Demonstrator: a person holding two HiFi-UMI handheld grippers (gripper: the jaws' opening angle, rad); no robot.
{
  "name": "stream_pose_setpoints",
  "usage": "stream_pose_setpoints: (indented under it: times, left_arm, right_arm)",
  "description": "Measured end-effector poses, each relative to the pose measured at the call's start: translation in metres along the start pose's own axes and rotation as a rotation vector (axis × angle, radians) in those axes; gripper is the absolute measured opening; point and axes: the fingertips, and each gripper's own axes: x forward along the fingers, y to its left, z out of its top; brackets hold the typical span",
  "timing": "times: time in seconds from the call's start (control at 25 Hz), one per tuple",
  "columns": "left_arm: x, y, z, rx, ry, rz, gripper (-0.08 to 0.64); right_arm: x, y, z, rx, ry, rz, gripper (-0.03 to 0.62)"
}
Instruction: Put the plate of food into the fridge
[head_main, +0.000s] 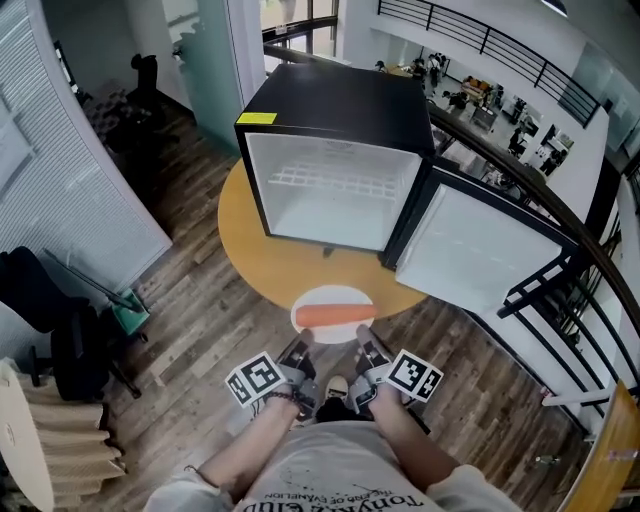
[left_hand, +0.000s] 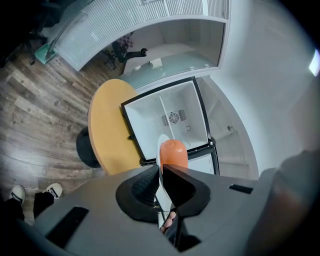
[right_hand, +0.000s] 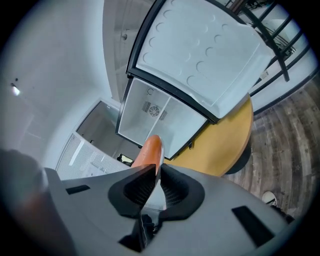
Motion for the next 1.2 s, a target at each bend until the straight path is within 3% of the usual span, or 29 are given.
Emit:
stream_pose_setpoints:
  times: [0.28, 0.56, 1.2]
  left_arm:
    - [0.047, -0.008, 0.007, -0.012, -0.038, 0.019, 0.041]
    - [0.066, -0.015, 0.015, -0.006, -0.069, 0.025, 0.041]
    - [0.097, -0.038, 0.065, 0.042, -0.005, 0.025, 0.041]
  right_arm:
    - [0.029, -0.014, 0.043, -0.022, 0.038, 0.017, 0.049]
    - [0.046, -0.016, 0.062, -0.02, 0.059, 0.045, 0.049]
    - [0.084, 0.009, 0.089, 0.02, -0.019, 0.031, 0.049]
